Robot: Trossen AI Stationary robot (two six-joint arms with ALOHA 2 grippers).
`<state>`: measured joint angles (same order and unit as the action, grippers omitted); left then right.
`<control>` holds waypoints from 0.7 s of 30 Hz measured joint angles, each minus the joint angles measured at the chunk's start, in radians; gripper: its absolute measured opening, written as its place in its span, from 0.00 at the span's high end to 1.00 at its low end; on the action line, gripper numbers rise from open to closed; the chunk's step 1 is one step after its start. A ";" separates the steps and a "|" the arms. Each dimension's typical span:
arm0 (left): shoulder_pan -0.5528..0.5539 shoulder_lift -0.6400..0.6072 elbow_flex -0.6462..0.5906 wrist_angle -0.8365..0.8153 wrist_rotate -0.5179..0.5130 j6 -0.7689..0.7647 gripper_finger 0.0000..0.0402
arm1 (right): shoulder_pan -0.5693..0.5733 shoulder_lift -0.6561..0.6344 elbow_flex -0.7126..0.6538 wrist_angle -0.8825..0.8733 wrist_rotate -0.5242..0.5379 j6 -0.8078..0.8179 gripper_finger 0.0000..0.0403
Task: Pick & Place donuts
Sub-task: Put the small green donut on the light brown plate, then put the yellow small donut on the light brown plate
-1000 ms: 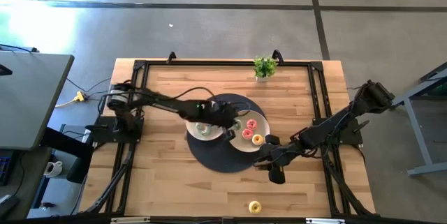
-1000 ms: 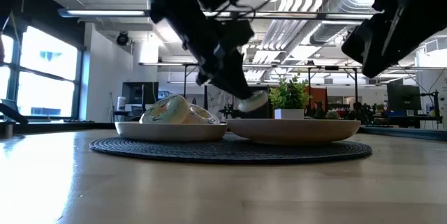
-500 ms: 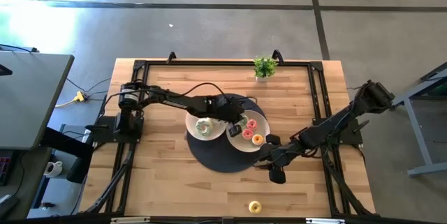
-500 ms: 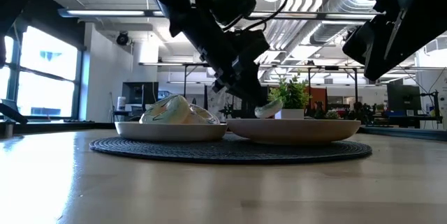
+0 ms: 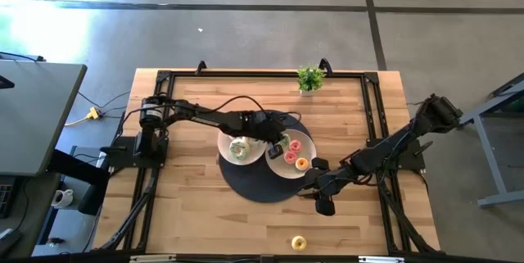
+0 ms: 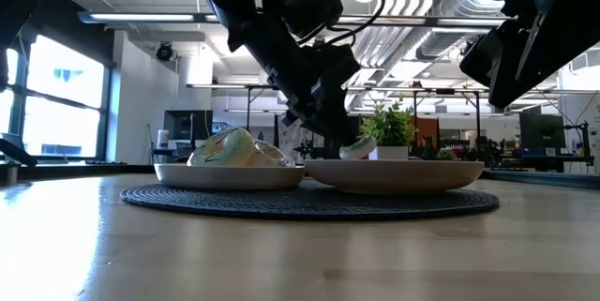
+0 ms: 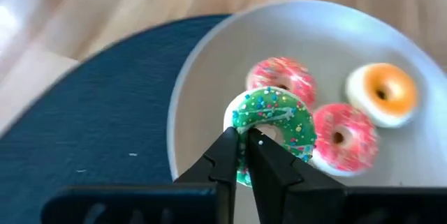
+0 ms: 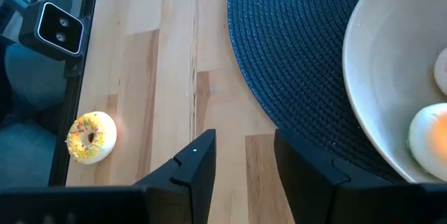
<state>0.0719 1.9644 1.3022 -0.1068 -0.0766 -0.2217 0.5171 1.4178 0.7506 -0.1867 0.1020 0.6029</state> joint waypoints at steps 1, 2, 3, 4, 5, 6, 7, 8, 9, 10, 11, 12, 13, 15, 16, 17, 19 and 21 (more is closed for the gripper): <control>0.000 0.000 0.000 0.000 -0.021 0.001 0.91 | 0.000 0.000 0.000 0.000 0.000 0.000 0.65; 0.000 0.000 0.000 0.000 -0.034 0.001 0.90 | 0.000 0.000 0.000 0.000 0.000 0.000 0.65; 0.000 0.000 0.000 -0.001 -0.041 -0.008 0.90 | 0.000 0.000 0.000 0.000 0.000 0.000 0.65; 0.000 0.000 0.000 0.000 -0.043 -0.035 0.90 | 0.000 0.000 0.000 0.000 0.000 0.000 0.65; 0.000 0.000 0.000 0.000 -0.043 -0.065 0.90 | 0.000 0.000 0.000 0.000 0.000 0.000 0.65; 0.000 0.000 0.000 0.002 -0.044 -0.090 0.90 | 0.000 0.000 0.000 0.000 0.000 0.000 0.65; 0.000 0.000 0.000 0.005 -0.044 -0.101 0.90 | 0.000 0.000 0.000 0.000 0.000 0.000 0.65; 0.000 0.000 0.000 0.006 -0.043 -0.102 0.90 | 0.000 0.000 0.000 0.000 0.000 0.000 0.65; 0.000 0.000 0.000 0.007 -0.038 -0.102 0.90 | 0.000 0.000 0.000 0.000 0.000 0.000 0.65; 0.000 0.000 0.000 0.009 -0.027 -0.095 0.90 | 0.000 0.000 0.000 0.000 0.000 0.000 0.65; 0.000 0.000 -0.001 0.009 -0.014 -0.083 0.90 | 0.000 0.000 0.000 0.000 0.000 0.000 0.65; 0.000 0.000 -0.001 0.009 -0.007 -0.072 0.90 | 0.000 0.000 0.000 0.000 0.000 0.000 0.65; 0.000 0.000 -0.001 0.009 -0.001 -0.064 0.90 | 0.000 0.000 0.000 0.000 0.000 0.000 0.65; 0.000 0.013 0.000 0.024 0.011 -0.049 0.90 | 0.000 0.000 0.000 0.000 0.000 0.000 0.65; 0.000 0.018 -0.001 0.023 0.012 -0.041 0.90 | 0.000 0.000 0.000 0.001 0.000 0.000 0.65; 0.000 0.020 -0.004 0.019 0.013 -0.037 0.90 | 0.000 0.000 0.000 0.001 0.000 0.000 0.65; 0.000 0.020 -0.004 0.043 0.013 -0.024 0.90 | 0.000 0.000 0.000 0.003 0.000 0.000 0.65; 0.000 0.018 -0.001 0.056 0.013 -0.011 0.90 | 0.000 0.000 0.000 0.003 0.000 0.000 0.65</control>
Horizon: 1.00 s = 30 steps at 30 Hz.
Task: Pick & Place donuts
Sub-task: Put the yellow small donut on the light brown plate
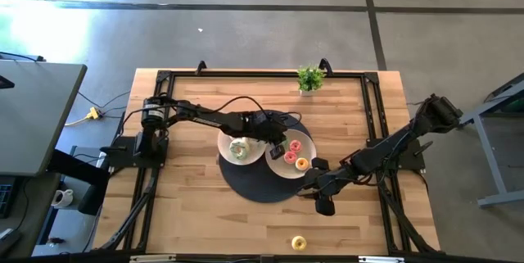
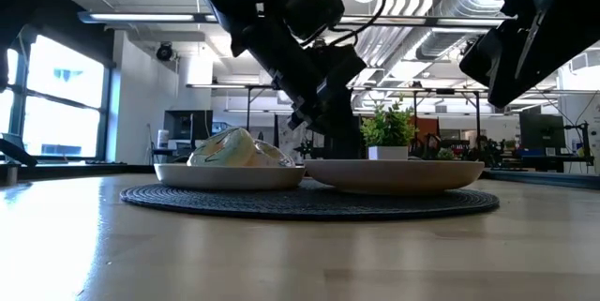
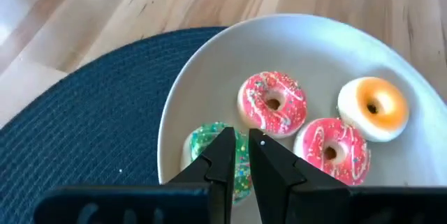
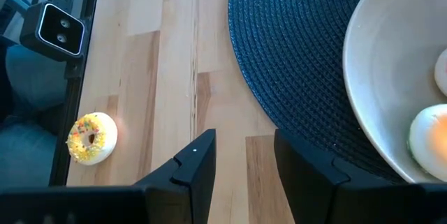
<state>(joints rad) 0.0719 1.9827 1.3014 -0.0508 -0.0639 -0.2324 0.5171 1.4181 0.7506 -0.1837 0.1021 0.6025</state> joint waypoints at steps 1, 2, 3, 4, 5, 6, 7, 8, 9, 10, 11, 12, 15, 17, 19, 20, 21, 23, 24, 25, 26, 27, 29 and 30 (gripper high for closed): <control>0.000 0.000 0.000 0.000 0.003 0.000 0.90 | 0.000 0.000 0.000 0.001 0.001 0.000 0.65; 0.000 0.000 0.002 -0.007 0.007 0.000 0.90 | 0.000 0.000 0.000 0.000 0.003 0.000 0.65; 0.000 0.000 0.009 -0.021 0.022 0.000 0.90 | 0.000 0.000 0.000 0.000 0.005 0.000 0.65; 0.000 0.000 0.023 -0.038 0.050 0.000 0.90 | 0.000 0.000 0.000 0.001 0.012 0.000 0.65; 0.000 0.000 0.041 -0.056 0.085 -0.001 0.90 | 0.000 0.000 0.000 0.001 0.023 0.000 0.65; 0.000 -0.001 0.064 -0.087 0.125 -0.003 0.90 | 0.000 0.000 0.000 0.000 0.038 0.000 0.65; 0.000 -0.009 0.086 -0.132 0.163 -0.004 0.90 | 0.000 0.000 0.000 0.001 0.061 0.000 0.65; 0.000 -0.015 0.115 -0.196 0.201 -0.005 0.90 | 0.000 0.000 0.000 0.000 0.092 0.000 0.65; 0.000 -0.016 0.151 -0.247 0.230 -0.008 0.90 | 0.000 0.000 0.000 0.000 0.126 0.000 0.65; 0.000 -0.017 0.187 -0.291 0.243 -0.006 0.90 | 0.000 0.000 0.000 0.000 0.158 0.000 0.65; -0.001 -0.018 0.219 -0.346 0.245 0.001 0.90 | 0.000 0.000 0.000 0.000 0.182 0.000 0.65; -0.004 -0.018 0.248 -0.398 0.243 0.011 0.90 | -0.002 0.000 0.000 0.000 0.194 0.000 0.65; -0.024 -0.018 0.333 -0.515 0.231 0.028 0.90 | -0.011 0.000 0.000 0.005 0.155 0.000 0.65; -0.042 -0.018 0.386 -0.578 0.232 0.045 0.90 | -0.013 0.000 0.000 0.014 0.130 0.000 0.66; -0.061 -0.018 0.423 -0.652 0.232 0.054 0.90 | -0.008 0.000 0.000 0.015 0.127 0.000 0.67; -0.070 -0.018 0.437 -0.683 0.232 0.061 0.90 | -0.002 0.000 0.000 0.016 0.133 0.000 0.67; -0.079 -0.019 0.450 -0.712 0.232 0.070 0.90 | 0.003 0.000 0.000 0.018 0.143 0.000 0.68; -0.096 -0.048 0.453 -0.778 0.221 0.074 0.90 | 0.014 0.000 0.000 0.032 0.154 0.000 0.70; -0.104 -0.065 0.452 -0.807 0.214 0.072 0.90 | 0.019 0.000 0.000 0.034 0.158 0.000 0.71; -0.114 -0.077 0.453 -0.815 0.196 0.072 0.90 | 0.023 0.000 0.000 0.034 0.162 0.000 0.71; -0.126 -0.093 0.449 -0.833 0.166 0.068 0.90 | 0.027 0.000 0.000 0.036 0.167 0.000 0.72; -0.139 -0.111 0.433 -0.867 0.130 0.053 0.90 | 0.031 0.000 0.000 0.038 0.175 0.001 0.73; -0.173 -0.149 0.403 -0.934 0.048 0.014 0.90 | 0.036 0.000 0.000 0.042 0.180 0.011 0.74; -0.191 -0.171 0.390 -0.943 0.006 -0.006 0.90 | 0.039 0.000 0.000 0.042 0.179 0.022 0.75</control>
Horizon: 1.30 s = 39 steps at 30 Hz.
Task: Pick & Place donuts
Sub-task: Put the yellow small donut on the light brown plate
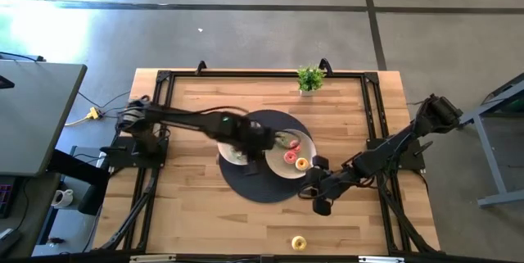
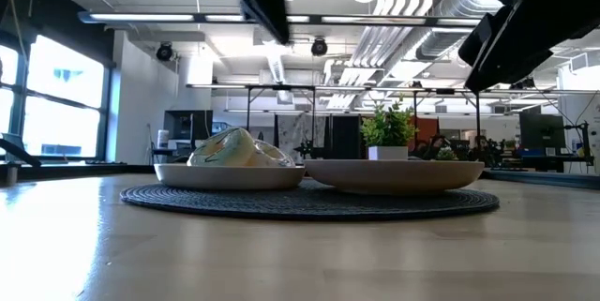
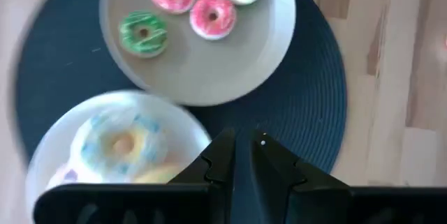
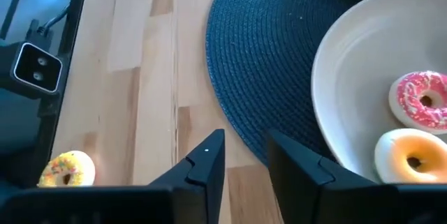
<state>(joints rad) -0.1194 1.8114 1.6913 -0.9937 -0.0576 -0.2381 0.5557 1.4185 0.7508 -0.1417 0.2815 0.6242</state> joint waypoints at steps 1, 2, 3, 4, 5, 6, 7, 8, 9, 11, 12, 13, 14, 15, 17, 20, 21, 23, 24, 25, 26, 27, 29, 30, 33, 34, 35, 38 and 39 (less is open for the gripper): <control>-0.018 -0.029 -0.017 -0.020 -0.041 -0.021 0.90 | 0.002 0.000 0.000 0.002 0.001 0.007 0.75; -0.038 -0.063 -0.042 -0.054 -0.080 -0.046 0.90 | 0.004 0.000 0.000 0.007 0.001 0.013 0.76; -0.060 -0.098 -0.066 -0.084 -0.115 -0.074 0.90 | 0.006 0.000 0.000 0.011 0.001 0.018 0.76; -0.081 -0.135 -0.094 -0.092 -0.154 -0.098 0.90 | 0.008 0.000 0.000 0.013 0.002 0.024 0.76; -0.103 -0.169 -0.126 -0.089 -0.190 -0.125 0.90 | 0.008 0.000 0.000 0.019 0.003 0.028 0.77; -0.124 -0.203 -0.161 -0.085 -0.224 -0.151 0.90 | 0.008 0.000 0.000 0.028 0.004 0.029 0.77; -0.146 -0.241 -0.203 -0.084 -0.250 -0.179 0.90 | 0.008 0.000 0.000 0.040 0.009 0.029 0.76; -0.171 -0.277 -0.248 -0.081 -0.280 -0.211 0.90 | 0.008 0.000 0.000 0.052 0.023 0.027 0.76; -0.195 -0.316 -0.296 -0.065 -0.312 -0.246 0.90 | 0.008 0.003 0.000 0.071 0.039 0.026 0.76; -0.236 -0.391 -0.391 0.002 -0.379 -0.307 0.90 | 0.008 0.011 0.000 0.118 0.054 0.004 0.74; -0.255 -0.424 -0.437 0.034 -0.401 -0.333 0.90 | 0.008 0.018 0.000 0.146 0.052 -0.021 0.73; -0.271 -0.456 -0.485 0.062 -0.411 -0.358 0.90 | 0.008 0.027 0.000 0.183 0.043 -0.050 0.72; -0.286 -0.482 -0.527 0.089 -0.418 -0.381 0.90 | 0.008 0.037 0.000 0.221 0.027 -0.072 0.71; -0.297 -0.507 -0.568 0.127 -0.418 -0.397 0.90 | 0.008 0.050 0.000 0.252 0.012 -0.084 0.70; -0.310 -0.540 -0.628 0.190 -0.417 -0.421 0.90 | 0.007 0.077 0.000 0.309 -0.043 -0.085 0.67; -0.314 -0.567 -0.693 0.221 -0.402 -0.453 0.90 | 0.005 0.118 0.000 0.365 -0.093 -0.059 0.64; -0.312 -0.573 -0.704 0.234 -0.403 -0.456 0.90 | 0.005 0.130 0.000 0.376 -0.109 -0.044 0.64; -0.313 -0.578 -0.712 0.240 -0.418 -0.457 0.90 | 0.005 0.152 0.000 0.380 -0.132 -0.018 0.62; -0.313 -0.578 -0.713 0.241 -0.424 -0.457 0.90 | 0.005 0.160 0.000 0.386 -0.140 -0.009 0.62; -0.313 -0.577 -0.714 0.244 -0.428 -0.457 0.90 | 0.007 0.165 0.000 0.390 -0.148 0.002 0.61; -0.313 -0.577 -0.714 0.251 -0.429 -0.457 0.90 | 0.010 0.169 0.001 0.392 -0.156 0.005 0.61; -0.313 -0.577 -0.714 0.265 -0.429 -0.457 0.90 | 0.014 0.173 0.007 0.389 -0.161 0.005 0.61; -0.313 -0.577 -0.714 0.288 -0.429 -0.451 0.90 | 0.022 0.174 0.030 0.375 -0.178 0.008 0.62; -0.313 -0.577 -0.714 0.297 -0.429 -0.444 0.90 | 0.027 0.174 0.049 0.362 -0.183 0.007 0.62; -0.313 -0.577 -0.714 0.315 -0.429 -0.426 0.90 | 0.049 0.174 0.133 0.303 -0.182 -0.031 0.63; -0.313 -0.577 -0.714 0.318 -0.429 -0.424 0.90 | 0.060 0.181 0.170 0.270 -0.174 -0.056 0.63; -0.313 -0.577 -0.714 0.319 -0.431 -0.423 0.90 | 0.070 0.193 0.210 0.239 -0.162 -0.082 0.63; -0.313 -0.577 -0.714 0.319 -0.435 -0.422 0.90 | 0.101 0.249 0.324 0.098 -0.128 -0.111 0.62; -0.313 -0.577 -0.714 0.320 -0.435 -0.422 0.90 | 0.108 0.278 0.359 0.052 -0.128 -0.103 0.62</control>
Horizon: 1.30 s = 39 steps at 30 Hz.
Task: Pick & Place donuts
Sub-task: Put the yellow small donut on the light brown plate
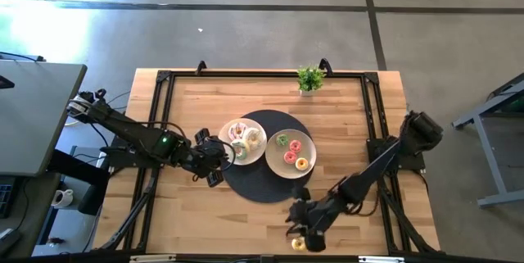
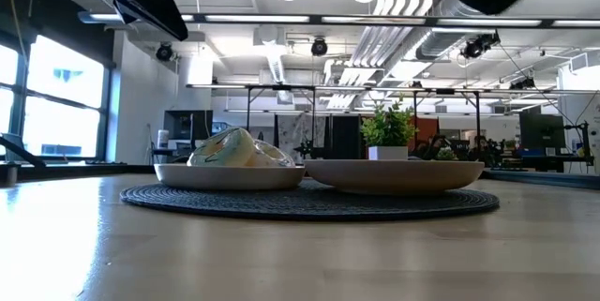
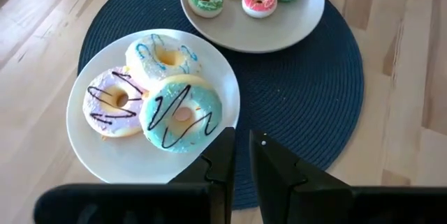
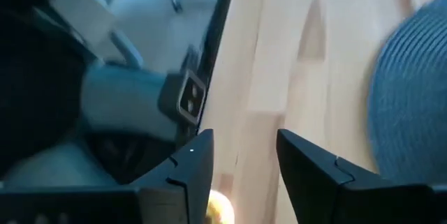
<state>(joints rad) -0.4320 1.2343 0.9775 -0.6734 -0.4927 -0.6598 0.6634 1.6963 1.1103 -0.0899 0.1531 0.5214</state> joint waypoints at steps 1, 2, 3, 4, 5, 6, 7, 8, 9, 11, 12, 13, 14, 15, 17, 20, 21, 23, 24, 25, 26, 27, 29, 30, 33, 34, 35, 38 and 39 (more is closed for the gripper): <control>0.000 0.000 0.000 0.001 0.000 0.000 0.90 | 0.009 0.027 0.029 -0.037 -0.002 0.011 0.62; 0.000 0.000 0.000 0.001 0.000 0.000 0.90 | 0.018 0.052 0.049 -0.069 -0.004 0.022 0.61; 0.000 0.000 0.000 0.001 0.000 0.000 0.90 | 0.025 0.080 0.066 -0.096 -0.007 0.033 0.61; 0.000 0.001 0.000 0.001 0.000 0.000 0.90 | 0.033 0.106 0.078 -0.109 -0.017 0.049 0.61; 0.000 0.001 0.000 0.001 0.000 0.000 0.90 | 0.041 0.129 0.084 -0.115 -0.036 0.069 0.61; 0.000 0.001 0.000 0.001 0.000 0.000 0.90 | 0.048 0.152 0.085 -0.119 -0.055 0.095 0.61; 0.000 0.001 0.000 0.001 0.000 0.000 0.90 | 0.054 0.171 0.085 -0.125 -0.074 0.119 0.61; 0.000 0.001 0.000 0.001 0.000 0.000 0.90 | 0.060 0.186 0.085 -0.127 -0.091 0.142 0.62; 0.000 0.001 0.000 0.000 0.000 0.000 0.90 | 0.065 0.197 0.085 -0.129 -0.104 0.163 0.62; 0.000 0.001 0.000 0.001 0.000 0.000 0.90 | 0.074 0.209 0.086 -0.145 -0.109 0.201 0.63; 0.000 0.001 0.000 0.000 0.001 0.000 0.90 | 0.079 0.214 0.087 -0.153 -0.105 0.216 0.64; 0.000 0.001 0.000 0.000 0.001 0.000 0.90 | 0.084 0.217 0.087 -0.164 -0.098 0.225 0.65; 0.000 0.001 0.000 0.000 0.004 0.000 0.90 | 0.087 0.219 0.087 -0.183 -0.087 0.230 0.65; 0.000 0.001 0.000 0.000 0.006 0.000 0.90 | 0.091 0.221 0.087 -0.198 -0.077 0.230 0.66; 0.000 0.001 0.000 0.000 0.006 0.000 0.90 | 0.097 0.222 0.087 -0.214 -0.049 0.231 0.66; 0.000 0.001 0.000 0.000 0.006 -0.001 0.90 | 0.097 0.222 0.087 -0.220 -0.025 0.242 0.66; 0.000 0.001 0.000 0.001 0.006 -0.003 0.90 | 0.097 0.222 0.087 -0.216 -0.018 0.248 0.66; 0.000 0.001 0.000 0.001 0.008 -0.003 0.90 | 0.096 0.222 0.087 -0.210 -0.013 0.264 0.66; 0.000 0.001 0.000 0.001 0.012 -0.004 0.90 | 0.097 0.222 0.087 -0.210 -0.014 0.265 0.66; 0.000 0.001 0.000 0.000 0.012 -0.004 0.90 | 0.100 0.222 0.087 -0.208 -0.014 0.265 0.66; 0.000 0.001 0.000 0.001 0.012 -0.004 0.90 | 0.102 0.222 0.087 -0.202 -0.014 0.265 0.67; 0.000 0.001 0.000 0.001 0.012 -0.004 0.90 | 0.103 0.222 0.087 -0.195 -0.012 0.265 0.67; 0.000 0.001 0.000 0.000 0.012 -0.004 0.90 | 0.107 0.227 0.087 -0.181 -0.009 0.266 0.67; 0.000 0.001 0.000 0.000 0.012 -0.003 0.90 | 0.111 0.234 0.087 -0.167 -0.010 0.265 0.67; 0.000 0.001 0.000 0.000 0.012 -0.004 0.90 | 0.117 0.264 0.087 -0.144 -0.016 0.265 0.67; 0.000 0.001 0.000 0.000 0.012 -0.003 0.90 | 0.118 0.275 0.087 -0.140 -0.021 0.265 0.67; 0.000 0.001 0.000 0.000 0.011 -0.004 0.90 | 0.119 0.286 0.087 -0.140 -0.023 0.265 0.67; 0.000 0.001 0.000 0.001 0.011 -0.004 0.90 | 0.116 0.299 0.087 -0.136 -0.037 0.264 0.67; 0.000 0.001 0.000 0.002 0.011 -0.004 0.90 | 0.115 0.299 0.087 -0.136 -0.041 0.259 0.67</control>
<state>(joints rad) -0.4324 1.2354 0.9779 -0.6718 -0.4812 -0.6636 0.7786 1.9957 1.1973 -0.2259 0.1124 0.7808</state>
